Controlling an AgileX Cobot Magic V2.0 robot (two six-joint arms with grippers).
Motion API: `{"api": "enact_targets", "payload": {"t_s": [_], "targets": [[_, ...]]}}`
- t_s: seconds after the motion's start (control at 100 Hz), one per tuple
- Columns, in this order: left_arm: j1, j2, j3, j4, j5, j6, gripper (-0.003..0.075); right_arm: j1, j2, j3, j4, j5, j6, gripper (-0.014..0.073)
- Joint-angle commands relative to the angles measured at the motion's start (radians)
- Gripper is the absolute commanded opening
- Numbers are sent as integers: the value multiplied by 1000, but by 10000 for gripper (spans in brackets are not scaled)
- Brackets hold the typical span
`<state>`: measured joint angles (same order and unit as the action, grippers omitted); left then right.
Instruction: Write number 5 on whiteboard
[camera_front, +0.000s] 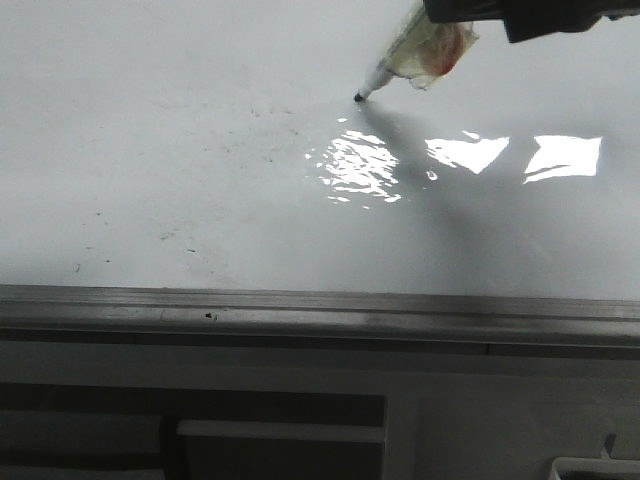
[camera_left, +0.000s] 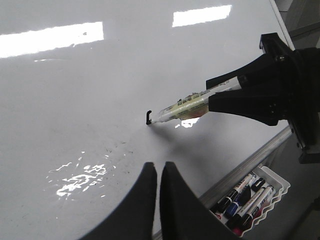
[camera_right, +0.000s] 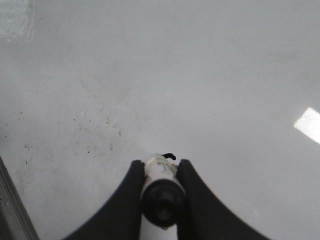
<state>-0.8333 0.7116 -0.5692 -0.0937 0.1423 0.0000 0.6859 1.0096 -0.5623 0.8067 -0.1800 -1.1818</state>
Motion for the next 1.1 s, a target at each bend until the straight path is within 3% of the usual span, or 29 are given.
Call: {"api": "enact_targets", "payload": {"t_s": [0.0,0.4,0.69,1.09], "targets": [[3,-6,-29,-8,-76,-11,-20,-13,-12,-3,17,-36,-17,-60],[3,-6,-29,-8,-80,-11,-20,-13,-40,-3,41,63,-17,-60],[3,-6,-29,-8,-80,-11,-20,-19,-40,3,41,9,-19,-60],[3,-6,-29,-6,-82,-9,-20,-230,-138,6,46,188,-22,-58]]}}
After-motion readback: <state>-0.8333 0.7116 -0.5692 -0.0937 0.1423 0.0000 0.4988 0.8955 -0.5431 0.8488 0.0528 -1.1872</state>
